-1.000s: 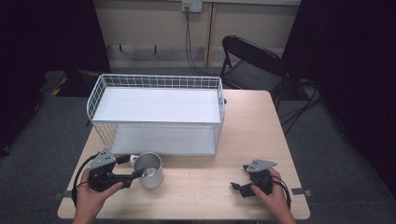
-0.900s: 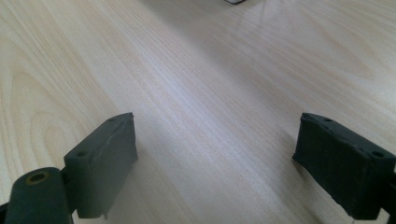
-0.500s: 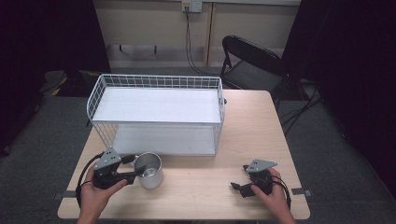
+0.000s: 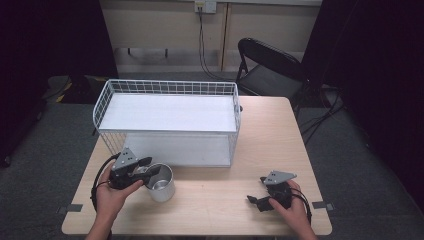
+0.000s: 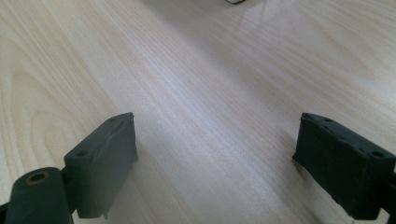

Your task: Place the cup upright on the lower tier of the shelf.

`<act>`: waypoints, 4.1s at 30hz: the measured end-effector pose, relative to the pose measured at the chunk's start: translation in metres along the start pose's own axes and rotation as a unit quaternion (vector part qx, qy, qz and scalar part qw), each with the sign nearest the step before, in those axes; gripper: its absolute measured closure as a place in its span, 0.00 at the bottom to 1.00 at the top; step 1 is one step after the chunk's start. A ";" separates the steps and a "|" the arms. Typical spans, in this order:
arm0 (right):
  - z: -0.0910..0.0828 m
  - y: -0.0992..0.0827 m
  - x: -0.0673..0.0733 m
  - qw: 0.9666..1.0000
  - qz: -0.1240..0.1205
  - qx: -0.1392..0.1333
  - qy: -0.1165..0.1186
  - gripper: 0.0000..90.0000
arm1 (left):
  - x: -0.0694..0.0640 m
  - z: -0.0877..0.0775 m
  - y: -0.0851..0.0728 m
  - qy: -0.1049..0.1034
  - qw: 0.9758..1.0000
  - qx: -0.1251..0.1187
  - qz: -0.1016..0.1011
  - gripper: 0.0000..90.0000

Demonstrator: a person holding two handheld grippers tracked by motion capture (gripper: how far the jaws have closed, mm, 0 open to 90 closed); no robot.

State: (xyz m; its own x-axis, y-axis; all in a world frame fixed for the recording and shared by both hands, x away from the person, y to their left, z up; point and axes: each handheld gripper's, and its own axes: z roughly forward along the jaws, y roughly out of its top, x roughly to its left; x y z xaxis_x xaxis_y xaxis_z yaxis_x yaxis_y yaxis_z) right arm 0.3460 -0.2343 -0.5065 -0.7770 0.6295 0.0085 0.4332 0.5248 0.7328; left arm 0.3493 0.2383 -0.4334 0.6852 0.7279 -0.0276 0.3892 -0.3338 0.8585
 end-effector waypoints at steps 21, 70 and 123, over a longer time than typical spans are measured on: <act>0.000 0.000 0.000 1.000 0.001 0.000 -0.001 0.13 | -0.005 0.006 0.000 -0.012 1.000 0.019 0.020 0.62; 0.000 0.000 0.000 1.000 0.000 0.000 0.000 0.13 | -0.010 0.006 0.000 -0.007 0.998 0.060 -0.011 0.86; 0.000 0.000 0.000 1.000 0.000 0.000 0.000 0.13 | 0.008 -0.012 0.025 0.100 0.993 0.036 -0.047 0.91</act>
State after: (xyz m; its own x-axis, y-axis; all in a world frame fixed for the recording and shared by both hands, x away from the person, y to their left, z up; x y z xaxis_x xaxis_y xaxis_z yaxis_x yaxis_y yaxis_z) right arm 0.3461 -0.2342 -0.5065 -0.7769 0.6296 0.0087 0.4335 0.5248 0.7326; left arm 0.3570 0.2434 -0.4057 0.5108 0.8597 0.0013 0.4941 -0.2948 0.8179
